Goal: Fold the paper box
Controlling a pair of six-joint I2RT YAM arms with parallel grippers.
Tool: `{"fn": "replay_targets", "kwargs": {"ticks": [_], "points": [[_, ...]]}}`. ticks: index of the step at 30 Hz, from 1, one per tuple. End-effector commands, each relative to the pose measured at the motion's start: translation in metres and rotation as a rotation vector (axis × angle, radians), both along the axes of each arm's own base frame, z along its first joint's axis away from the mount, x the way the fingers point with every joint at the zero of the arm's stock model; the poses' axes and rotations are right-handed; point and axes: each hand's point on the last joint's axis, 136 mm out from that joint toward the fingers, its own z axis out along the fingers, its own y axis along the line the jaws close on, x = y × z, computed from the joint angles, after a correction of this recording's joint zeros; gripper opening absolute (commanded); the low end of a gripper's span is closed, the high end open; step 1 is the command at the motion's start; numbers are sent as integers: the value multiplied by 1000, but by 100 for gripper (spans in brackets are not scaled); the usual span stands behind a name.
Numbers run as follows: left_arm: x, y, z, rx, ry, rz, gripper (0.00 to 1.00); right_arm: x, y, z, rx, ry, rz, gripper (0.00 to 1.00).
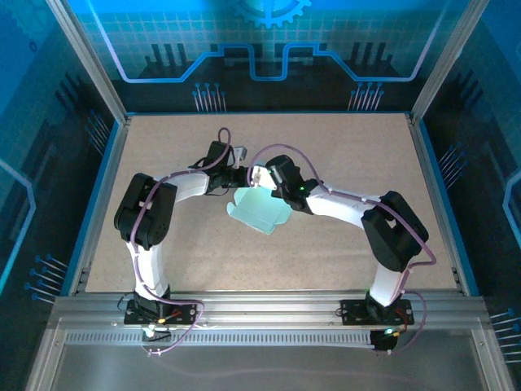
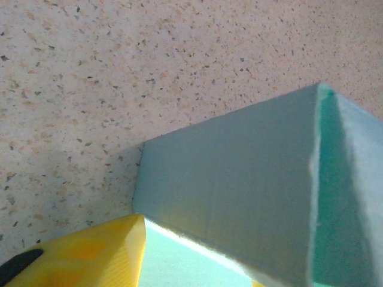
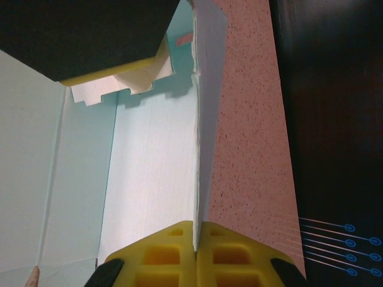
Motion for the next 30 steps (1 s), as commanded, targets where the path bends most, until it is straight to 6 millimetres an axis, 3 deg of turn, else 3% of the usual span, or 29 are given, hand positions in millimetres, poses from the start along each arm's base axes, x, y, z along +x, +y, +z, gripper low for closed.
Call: {"fn": "replay_targets", "kwargs": {"ticks": [1, 14, 22, 30], "points": [[27, -6, 18, -16, -109, 28, 44, -28, 20, -33, 15, 178, 124, 0], [27, -15, 33, -11, -153, 24, 32, -30, 27, -43, 20, 239, 134, 0], [27, -12, 31, 9, -157, 38, 35, -8, 18, -44, -124, 60, 95, 0], [26, -11, 26, 19, -152, 42, 39, 1, 19, -37, -180, -56, 96, 0]]}}
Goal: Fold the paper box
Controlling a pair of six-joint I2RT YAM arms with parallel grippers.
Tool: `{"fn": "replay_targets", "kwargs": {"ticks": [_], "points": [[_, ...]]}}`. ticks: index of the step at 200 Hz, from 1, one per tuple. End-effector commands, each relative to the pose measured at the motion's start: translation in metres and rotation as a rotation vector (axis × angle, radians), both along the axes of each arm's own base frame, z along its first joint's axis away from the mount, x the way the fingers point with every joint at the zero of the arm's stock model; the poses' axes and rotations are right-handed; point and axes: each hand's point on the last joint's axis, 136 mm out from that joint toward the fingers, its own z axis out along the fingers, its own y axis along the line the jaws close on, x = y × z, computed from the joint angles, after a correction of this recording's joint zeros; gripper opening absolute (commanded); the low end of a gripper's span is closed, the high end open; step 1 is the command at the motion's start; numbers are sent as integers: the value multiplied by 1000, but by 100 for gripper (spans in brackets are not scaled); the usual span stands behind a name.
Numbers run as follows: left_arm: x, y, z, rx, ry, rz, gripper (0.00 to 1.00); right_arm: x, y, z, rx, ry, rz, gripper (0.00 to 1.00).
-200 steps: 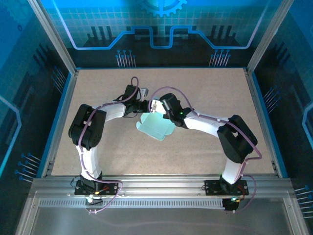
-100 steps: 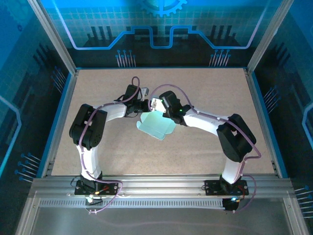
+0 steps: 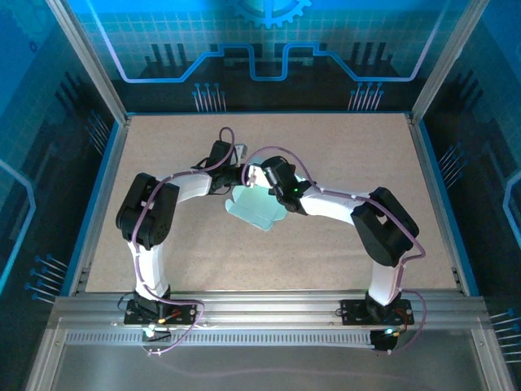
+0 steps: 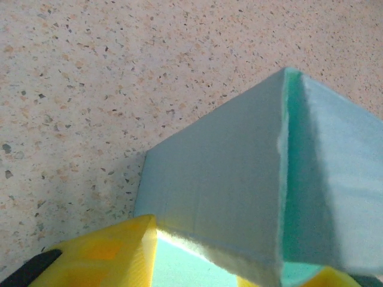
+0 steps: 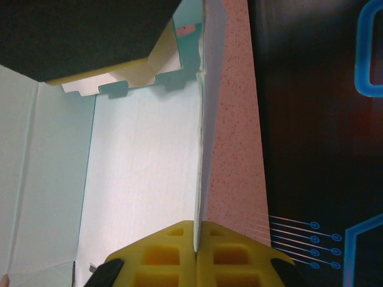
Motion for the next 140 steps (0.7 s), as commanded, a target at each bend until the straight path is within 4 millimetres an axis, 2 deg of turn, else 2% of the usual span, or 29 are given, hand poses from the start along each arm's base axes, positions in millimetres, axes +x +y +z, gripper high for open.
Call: {"fn": "replay_targets", "kwargs": {"ticks": [1, 67, 93, 116, 140], "points": [[13, -14, 23, -33, -88, -16, 39, -16, 15, -36, -96, 55, 102, 0], [15, -12, 20, -32, -82, -3, 42, -25, 22, -56, -152, 78, 146, 0], [14, -12, 20, -32, -82, -4, 43, -17, 16, -67, -195, 61, 106, 0], [11, -11, 21, -25, -85, -11, 41, -14, 15, -64, -170, 33, 82, 0], [9, -9, 20, -16, -82, -9, 38, -12, 15, -51, -148, 14, 72, 0]]}}
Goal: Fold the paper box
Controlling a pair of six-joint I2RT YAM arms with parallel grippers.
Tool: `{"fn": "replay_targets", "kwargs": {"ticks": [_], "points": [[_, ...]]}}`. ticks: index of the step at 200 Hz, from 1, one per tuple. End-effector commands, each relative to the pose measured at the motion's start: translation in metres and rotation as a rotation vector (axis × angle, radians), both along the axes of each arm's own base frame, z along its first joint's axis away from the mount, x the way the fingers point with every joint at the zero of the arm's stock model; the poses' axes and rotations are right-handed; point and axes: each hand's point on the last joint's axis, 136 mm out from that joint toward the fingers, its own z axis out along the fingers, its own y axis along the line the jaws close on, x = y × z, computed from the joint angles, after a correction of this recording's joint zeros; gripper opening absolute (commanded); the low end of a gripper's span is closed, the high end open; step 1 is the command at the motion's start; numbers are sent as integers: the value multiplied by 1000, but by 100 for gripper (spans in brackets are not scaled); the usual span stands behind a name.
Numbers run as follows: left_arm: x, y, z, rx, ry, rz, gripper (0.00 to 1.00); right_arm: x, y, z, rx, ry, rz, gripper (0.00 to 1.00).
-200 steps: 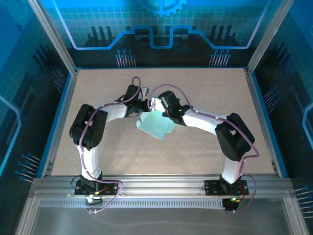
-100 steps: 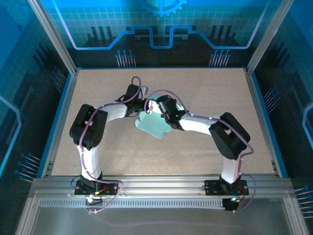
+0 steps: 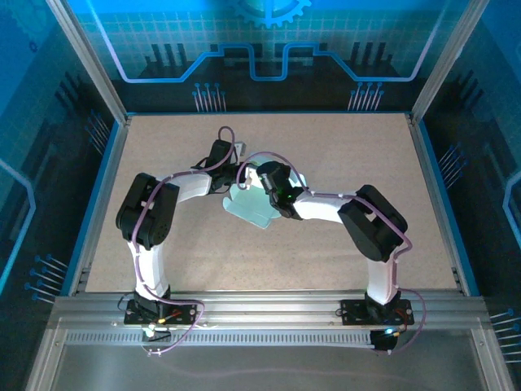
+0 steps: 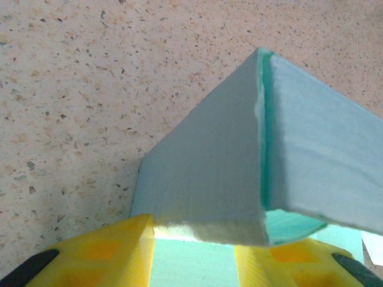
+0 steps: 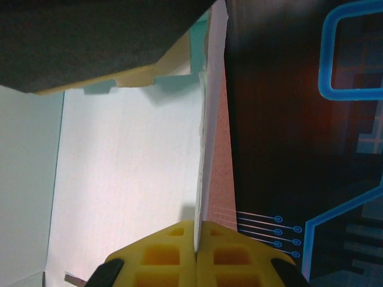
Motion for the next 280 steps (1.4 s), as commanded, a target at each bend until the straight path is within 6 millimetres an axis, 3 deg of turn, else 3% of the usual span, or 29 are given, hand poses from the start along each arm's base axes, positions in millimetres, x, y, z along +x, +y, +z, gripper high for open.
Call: {"fn": "replay_targets", "kwargs": {"ticks": [1, 47, 94, 156, 176, 207, 222, 239, 248, 280], "points": [[1, -13, 17, -34, -48, -41, 38, -25, 9, -48, -83, 139, 91, 0], [2, -9, 13, -13, -46, -26, 31, -27, 5, -26, 10, 162, 98, 0], [2, -9, 12, -7, -52, -28, 22, -40, 9, -35, 22, 255, 145, 0], [0, -9, 12, 10, -69, -53, 14, -44, 13, -32, 48, 293, 151, 0], [-1, -9, 13, 21, -83, -68, 7, -46, 15, -28, 78, 308, 155, 11], [-3, -9, 15, 36, -104, -86, 5, -50, 19, -20, 140, 327, 157, 24], [-4, -8, 14, 48, -106, -90, 3, -53, 21, -14, 178, 339, 159, 47], [-5, -6, 14, 59, -108, -89, 3, -57, 22, -6, 236, 357, 161, 51], [-4, -6, 15, 62, -111, -90, 3, -61, 23, 0, 276, 372, 169, 62], [-5, -2, 13, 82, -110, -84, 3, -80, 28, 23, 443, 436, 197, 83]]}}
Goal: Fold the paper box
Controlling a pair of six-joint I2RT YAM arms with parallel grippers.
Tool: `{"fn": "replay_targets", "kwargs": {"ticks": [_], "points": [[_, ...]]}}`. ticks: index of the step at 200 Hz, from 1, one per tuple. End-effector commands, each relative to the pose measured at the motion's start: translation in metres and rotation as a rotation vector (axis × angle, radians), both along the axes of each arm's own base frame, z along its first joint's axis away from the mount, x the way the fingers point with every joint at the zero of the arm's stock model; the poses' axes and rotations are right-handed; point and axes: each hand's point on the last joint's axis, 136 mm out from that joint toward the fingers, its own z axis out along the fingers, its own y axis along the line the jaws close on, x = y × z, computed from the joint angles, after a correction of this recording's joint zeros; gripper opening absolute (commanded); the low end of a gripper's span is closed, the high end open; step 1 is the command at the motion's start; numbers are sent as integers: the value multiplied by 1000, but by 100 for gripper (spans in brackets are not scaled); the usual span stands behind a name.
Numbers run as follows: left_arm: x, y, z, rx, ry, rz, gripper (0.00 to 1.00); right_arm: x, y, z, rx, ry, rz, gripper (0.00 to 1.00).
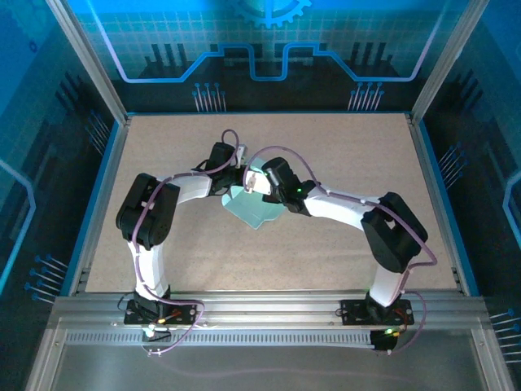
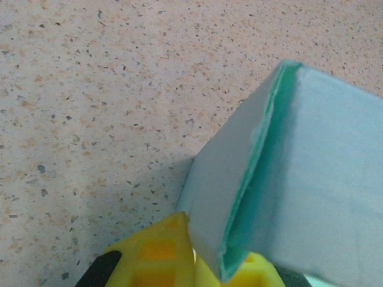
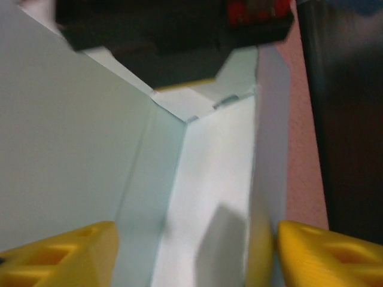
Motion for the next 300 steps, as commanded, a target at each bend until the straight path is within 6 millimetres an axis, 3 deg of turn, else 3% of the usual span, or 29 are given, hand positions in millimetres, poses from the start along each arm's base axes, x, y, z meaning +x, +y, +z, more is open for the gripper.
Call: {"fn": "replay_targets", "kwargs": {"ticks": [1, 44, 74, 102, 130, 174, 213, 261, 300], "points": [[-2, -6, 21, -5, -59, -26, 3, -26, 7, 19, 172, 118, 27, 83], [-4, -4, 21, 6, -72, -25, 3, -54, 12, 63, 439, 229, 67, 90], [-4, -3, 23, 7, -84, -22, 3, -58, 8, 92, 600, 257, 66, 90], [-4, -3, 24, 11, -90, -30, 3, -51, -4, 117, 734, 271, 19, 89], [-6, -2, 26, 42, -102, -59, 4, -25, -33, 133, 846, 316, -169, 88], [-11, -3, 32, 102, -117, -135, 5, 18, -87, 109, 922, 516, -517, 86], [-19, -4, 37, 153, -120, -193, 5, 37, -97, 90, 934, 678, -616, 86], [-21, -9, 41, 191, -132, -239, 5, 49, -78, 68, 970, 883, -603, 87], [-23, -13, 35, 211, -127, -246, 6, 46, -57, 54, 1009, 1039, -525, 86]]}}
